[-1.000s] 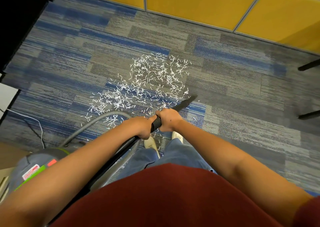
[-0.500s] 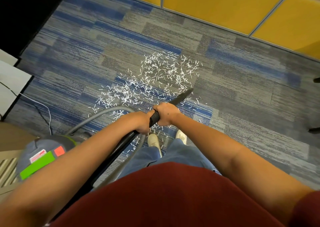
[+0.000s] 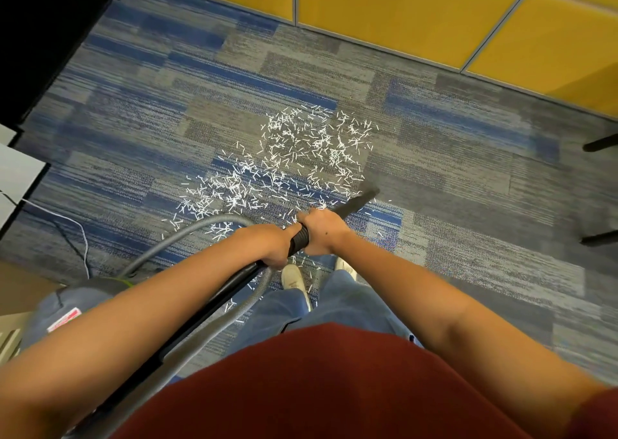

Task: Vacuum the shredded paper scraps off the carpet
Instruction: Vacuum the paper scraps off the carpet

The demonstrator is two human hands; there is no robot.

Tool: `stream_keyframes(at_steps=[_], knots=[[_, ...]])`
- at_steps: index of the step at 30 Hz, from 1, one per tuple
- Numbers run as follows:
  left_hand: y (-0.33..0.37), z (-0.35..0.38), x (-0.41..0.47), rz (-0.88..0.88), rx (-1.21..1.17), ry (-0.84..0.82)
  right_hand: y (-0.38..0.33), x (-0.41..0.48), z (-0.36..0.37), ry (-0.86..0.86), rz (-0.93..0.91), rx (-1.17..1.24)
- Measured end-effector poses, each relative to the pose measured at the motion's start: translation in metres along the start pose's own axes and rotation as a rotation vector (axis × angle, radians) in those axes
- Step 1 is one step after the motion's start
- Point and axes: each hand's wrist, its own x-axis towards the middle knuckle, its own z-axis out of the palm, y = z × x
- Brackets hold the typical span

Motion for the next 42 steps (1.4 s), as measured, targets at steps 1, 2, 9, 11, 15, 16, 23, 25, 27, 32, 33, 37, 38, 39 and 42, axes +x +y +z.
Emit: stream_keyframes(at_steps=[1,2,9,11,15,16,23,25,27,32,33,37,38,39,42], knots=[[0.0,0.001,-0.001,0.01,0.009,0.002,-0.002,-0.002,0.001,0.003,0.002,-0.003],[0.0,0.002,-0.002,0.019,0.012,0.003,-0.003,-0.003,0.002,0.006,0.004,-0.005],[0.003,0.011,-0.001,0.043,0.004,-0.018,-0.005,-0.013,0.008,-0.013,0.023,-0.017],[0.006,0.01,0.001,0.05,0.021,-0.002,-0.003,-0.016,0.009,-0.011,0.043,-0.019],[0.017,0.01,0.001,0.077,0.069,0.013,0.004,-0.026,0.014,-0.009,0.095,-0.012],[0.019,0.011,0.002,0.08,0.082,0.017,0.006,-0.028,0.015,-0.009,0.105,-0.009],[0.033,0.011,0.009,0.093,0.097,0.037,0.02,-0.033,0.023,-0.022,0.136,0.002],[0.029,0.01,0.007,0.084,0.066,0.024,0.018,-0.03,0.02,-0.029,0.115,0.006],[0.022,0.009,0.005,0.079,0.027,0.012,0.014,-0.026,0.015,-0.035,0.095,0.009],[0.003,0.011,-0.002,0.04,-0.036,0.047,-0.004,-0.007,0.006,-0.007,0.035,0.046],[-0.002,0.012,-0.002,0.025,-0.04,0.054,-0.008,-0.003,0.004,-0.004,0.025,0.045],[-0.021,0.017,-0.006,-0.031,-0.072,0.056,-0.024,0.01,-0.001,-0.01,-0.042,0.026],[-0.025,0.018,-0.007,-0.033,-0.081,0.046,-0.027,0.013,-0.001,-0.016,-0.056,0.02],[-0.028,0.018,-0.007,-0.033,-0.084,0.033,-0.029,0.015,-0.002,-0.023,-0.065,0.01],[-0.033,0.018,-0.007,-0.037,-0.056,-0.007,-0.032,0.016,-0.003,-0.023,-0.073,-0.02]])
